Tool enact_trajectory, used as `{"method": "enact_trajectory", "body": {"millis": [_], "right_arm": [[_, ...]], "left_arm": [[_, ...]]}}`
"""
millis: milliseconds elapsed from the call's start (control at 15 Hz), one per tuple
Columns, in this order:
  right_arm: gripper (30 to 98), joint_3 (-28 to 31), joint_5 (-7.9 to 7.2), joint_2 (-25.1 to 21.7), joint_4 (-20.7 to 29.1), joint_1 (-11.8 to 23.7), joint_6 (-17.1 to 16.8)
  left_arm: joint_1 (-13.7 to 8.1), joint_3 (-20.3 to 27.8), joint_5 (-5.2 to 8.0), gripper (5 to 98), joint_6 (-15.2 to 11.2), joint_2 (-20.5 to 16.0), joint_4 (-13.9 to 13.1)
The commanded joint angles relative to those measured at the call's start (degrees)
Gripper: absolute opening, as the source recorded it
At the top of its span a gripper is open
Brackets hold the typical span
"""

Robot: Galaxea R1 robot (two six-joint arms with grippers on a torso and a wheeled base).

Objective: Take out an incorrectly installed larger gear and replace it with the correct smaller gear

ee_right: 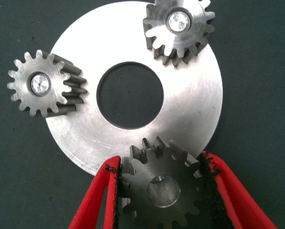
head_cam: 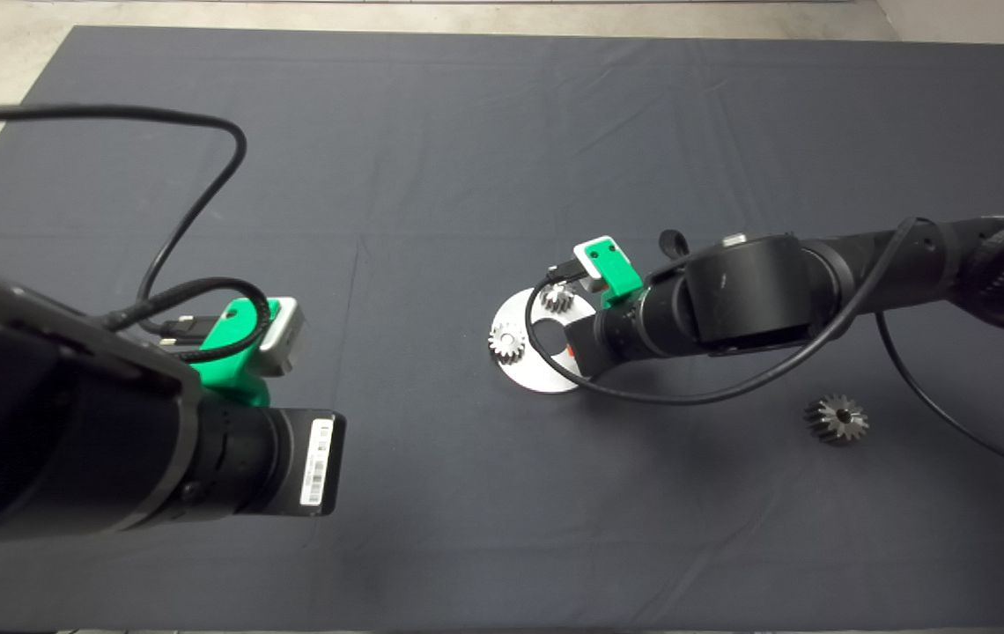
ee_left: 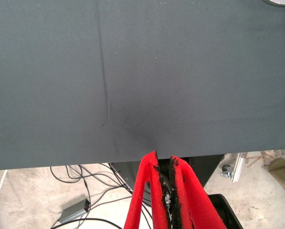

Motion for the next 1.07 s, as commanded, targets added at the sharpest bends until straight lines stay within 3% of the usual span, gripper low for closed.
{"method": "enact_trajectory", "body": {"millis": [0,600,1000], "right_arm": [[35.1,-2.3,-4.81,2.5,-2.8,1.2,-0.2],[35.1,-1.8,-4.81,1.8,-2.8,0.7,-0.7],[35.1,-2.1,-4.89,1.6,-3.6,-3.7,-0.7]], "left_arm": [[-0.3,0.5,4.15,5.3,-0.2,-0.2,0.7],[0.5,0.5,4.15,5.3,-0.2,-0.1,0.9],[1.5,0.4,4.15,5.3,-0.2,-0.2,1.5]]}}
